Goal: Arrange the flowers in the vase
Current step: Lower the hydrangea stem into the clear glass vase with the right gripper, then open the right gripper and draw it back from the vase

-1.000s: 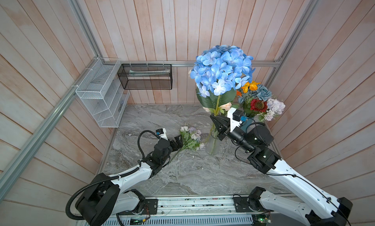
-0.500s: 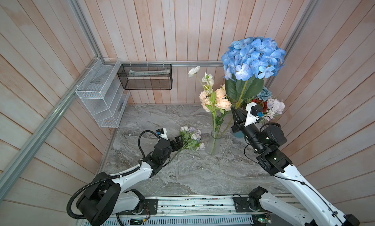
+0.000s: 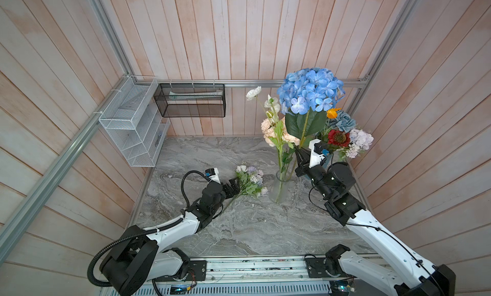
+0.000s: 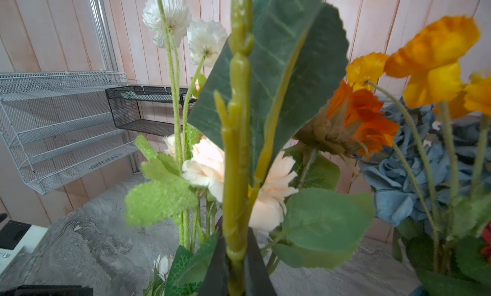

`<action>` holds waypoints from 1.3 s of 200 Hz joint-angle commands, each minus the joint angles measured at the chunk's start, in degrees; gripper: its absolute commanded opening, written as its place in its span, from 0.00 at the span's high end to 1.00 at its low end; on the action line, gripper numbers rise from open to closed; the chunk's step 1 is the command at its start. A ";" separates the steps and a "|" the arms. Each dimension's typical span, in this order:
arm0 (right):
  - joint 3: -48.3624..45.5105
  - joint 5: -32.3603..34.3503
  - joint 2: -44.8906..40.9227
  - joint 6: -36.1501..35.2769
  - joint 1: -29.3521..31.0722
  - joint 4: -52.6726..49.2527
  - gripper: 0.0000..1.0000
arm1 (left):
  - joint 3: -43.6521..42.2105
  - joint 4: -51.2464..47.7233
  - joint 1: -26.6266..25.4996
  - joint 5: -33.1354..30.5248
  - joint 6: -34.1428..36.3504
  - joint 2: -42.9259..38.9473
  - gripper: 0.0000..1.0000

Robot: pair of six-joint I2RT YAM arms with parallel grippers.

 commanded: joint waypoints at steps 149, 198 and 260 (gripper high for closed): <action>-15.86 -6.74 2.31 14.67 -0.21 6.73 0.74 | 1.13 -2.36 0.31 0.15 3.43 -1.12 0.00; -13.58 -6.01 -2.65 14.39 -0.25 -0.69 0.51 | 1.41 -4.94 0.25 -0.22 6.35 -2.71 0.00; -11.47 -9.67 -12.39 16.23 0.12 -7.23 0.45 | 3.15 -9.34 0.29 2.53 9.52 -2.05 0.02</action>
